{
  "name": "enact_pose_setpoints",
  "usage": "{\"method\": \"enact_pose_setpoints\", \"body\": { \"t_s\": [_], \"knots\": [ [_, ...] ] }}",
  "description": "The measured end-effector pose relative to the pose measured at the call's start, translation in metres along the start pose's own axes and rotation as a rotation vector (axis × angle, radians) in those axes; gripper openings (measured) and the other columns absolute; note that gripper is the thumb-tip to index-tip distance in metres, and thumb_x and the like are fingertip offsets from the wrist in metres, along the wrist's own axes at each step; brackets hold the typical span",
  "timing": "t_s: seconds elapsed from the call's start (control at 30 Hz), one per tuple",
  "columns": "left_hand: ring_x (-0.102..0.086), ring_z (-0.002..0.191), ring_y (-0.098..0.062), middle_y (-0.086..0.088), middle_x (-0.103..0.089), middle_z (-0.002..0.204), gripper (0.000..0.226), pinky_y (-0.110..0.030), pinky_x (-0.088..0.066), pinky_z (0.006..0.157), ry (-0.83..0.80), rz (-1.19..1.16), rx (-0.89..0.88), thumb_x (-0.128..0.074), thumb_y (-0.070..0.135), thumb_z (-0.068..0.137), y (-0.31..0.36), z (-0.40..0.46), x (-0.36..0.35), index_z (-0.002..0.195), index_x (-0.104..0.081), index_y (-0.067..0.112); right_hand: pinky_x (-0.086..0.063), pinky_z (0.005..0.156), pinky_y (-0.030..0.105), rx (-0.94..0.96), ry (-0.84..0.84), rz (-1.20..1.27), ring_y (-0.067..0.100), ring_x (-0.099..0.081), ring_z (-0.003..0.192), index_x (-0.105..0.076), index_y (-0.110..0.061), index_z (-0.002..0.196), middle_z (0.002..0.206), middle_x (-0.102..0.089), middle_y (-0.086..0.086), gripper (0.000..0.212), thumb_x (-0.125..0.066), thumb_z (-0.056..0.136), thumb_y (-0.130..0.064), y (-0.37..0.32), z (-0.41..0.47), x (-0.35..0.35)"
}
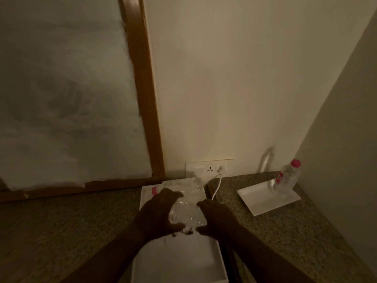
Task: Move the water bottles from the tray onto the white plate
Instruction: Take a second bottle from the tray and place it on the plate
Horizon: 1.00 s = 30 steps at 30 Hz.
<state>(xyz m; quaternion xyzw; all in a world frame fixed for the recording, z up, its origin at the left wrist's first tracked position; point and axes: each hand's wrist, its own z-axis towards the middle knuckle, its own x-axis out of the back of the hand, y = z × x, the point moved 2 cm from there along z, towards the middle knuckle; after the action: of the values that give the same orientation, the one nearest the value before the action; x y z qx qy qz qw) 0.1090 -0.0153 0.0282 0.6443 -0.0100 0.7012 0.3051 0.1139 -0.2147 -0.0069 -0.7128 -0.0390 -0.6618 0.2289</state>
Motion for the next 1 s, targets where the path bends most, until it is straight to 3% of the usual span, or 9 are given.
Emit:
{"method": "enact_pose_setpoints", "body": {
  "t_s": [0.1, 0.17, 0.27, 0.33, 0.43, 0.57, 0.73, 0.9, 1.0],
  "knots": [
    [-0.051, 0.107, -0.011, 0.008, -0.048, 0.125, 0.103, -0.013, -0.041, 0.078, 0.174, -0.3, 0.103, -0.086, 0.06, 0.047, 0.031, 0.051, 0.027, 0.134, -0.04, 0.029, -0.045, 0.098, 0.036, -0.098, 0.208, 0.195, 0.022, -0.055, 0.12, -0.05, -0.024, 0.132, 0.131, -0.06, 0.002, 0.067, -0.076, 0.074, -0.045, 0.015, 0.003, 0.027],
    [-0.055, 0.101, -0.014, 0.005, -0.052, 0.117, 0.108, -0.022, -0.048, 0.076, 0.279, -0.522, 0.24, -0.091, 0.053, 0.04, 0.056, 0.088, 0.031, 0.132, -0.04, 0.025, -0.047, 0.097, 0.034, -0.176, 0.354, 0.33, 0.022, -0.059, 0.115, -0.056, -0.02, 0.128, 0.126, -0.064, 0.004, 0.064, -0.08, 0.072, -0.042, 0.032, 0.003, 0.044],
    [-0.063, 0.088, -0.014, 0.002, -0.064, 0.102, 0.089, -0.027, -0.051, 0.069, 0.256, -0.74, 0.425, -0.09, 0.054, 0.04, 0.094, 0.13, 0.013, 0.114, -0.053, 0.02, -0.055, 0.086, 0.031, -0.255, 0.538, 0.546, 0.011, -0.067, 0.094, -0.066, -0.024, 0.108, 0.105, -0.073, -0.001, 0.039, -0.082, 0.074, -0.036, 0.056, 0.002, 0.062],
    [-0.064, 0.078, -0.009, 0.002, -0.068, 0.094, 0.068, -0.022, -0.047, 0.06, 0.231, -0.758, 0.432, -0.087, 0.05, 0.049, 0.121, 0.153, -0.007, 0.103, -0.06, 0.019, -0.054, 0.079, 0.026, -0.332, 0.623, 0.646, 0.001, -0.065, 0.085, -0.064, -0.032, 0.1, 0.096, -0.072, -0.008, 0.033, -0.08, 0.073, -0.041, 0.078, -0.002, 0.07],
    [-0.063, 0.076, -0.01, 0.006, -0.066, 0.087, 0.045, -0.017, -0.043, 0.057, 0.207, -0.713, 0.334, -0.085, 0.038, 0.062, 0.156, 0.185, -0.028, 0.095, -0.06, 0.019, -0.057, 0.087, 0.043, -0.427, 0.702, 0.776, 0.011, -0.068, 0.096, -0.063, -0.034, 0.1, 0.102, -0.073, -0.006, 0.033, -0.082, 0.073, -0.039, 0.113, -0.011, 0.075],
    [-0.065, 0.079, -0.012, 0.004, -0.067, 0.091, 0.046, -0.024, -0.052, 0.066, 0.118, -0.655, 0.247, -0.084, 0.035, 0.065, 0.193, 0.22, -0.061, 0.102, -0.062, 0.017, -0.056, 0.08, 0.035, -0.554, 0.757, 0.771, 0.004, -0.067, 0.09, -0.059, -0.049, 0.093, 0.094, -0.072, -0.013, 0.036, -0.085, 0.07, -0.038, 0.162, -0.024, 0.076],
    [-0.067, 0.085, -0.015, 0.002, -0.071, 0.097, 0.051, -0.037, -0.058, 0.077, 0.048, -0.606, 0.202, -0.084, 0.036, 0.064, 0.219, 0.26, -0.11, 0.107, -0.062, 0.019, -0.052, 0.093, 0.04, -0.714, 0.76, 0.853, 0.016, -0.064, 0.106, -0.062, -0.024, 0.121, 0.115, -0.07, -0.001, 0.056, -0.083, 0.072, -0.04, 0.213, -0.029, 0.055],
    [-0.065, 0.081, -0.008, 0.008, -0.069, 0.094, 0.055, -0.027, -0.055, 0.068, -0.008, -0.558, 0.233, -0.085, 0.037, 0.063, 0.227, 0.281, -0.157, 0.109, -0.06, 0.02, -0.053, 0.078, 0.021, -0.776, 0.818, 0.957, 0.007, -0.068, 0.091, -0.07, -0.021, 0.098, 0.096, -0.072, -0.011, 0.022, -0.08, 0.078, -0.025, 0.249, -0.024, 0.026],
    [-0.06, 0.075, 0.003, 0.015, -0.063, 0.084, 0.052, -0.015, -0.046, 0.06, -0.019, -0.55, 0.238, -0.085, 0.035, 0.063, 0.228, 0.281, -0.179, 0.107, -0.06, 0.02, -0.056, 0.085, 0.041, -0.837, 0.795, 0.991, 0.021, -0.069, 0.096, -0.07, -0.013, 0.103, 0.103, -0.073, 0.004, 0.024, -0.077, 0.081, -0.019, 0.259, -0.023, 0.007]
  ]
}}
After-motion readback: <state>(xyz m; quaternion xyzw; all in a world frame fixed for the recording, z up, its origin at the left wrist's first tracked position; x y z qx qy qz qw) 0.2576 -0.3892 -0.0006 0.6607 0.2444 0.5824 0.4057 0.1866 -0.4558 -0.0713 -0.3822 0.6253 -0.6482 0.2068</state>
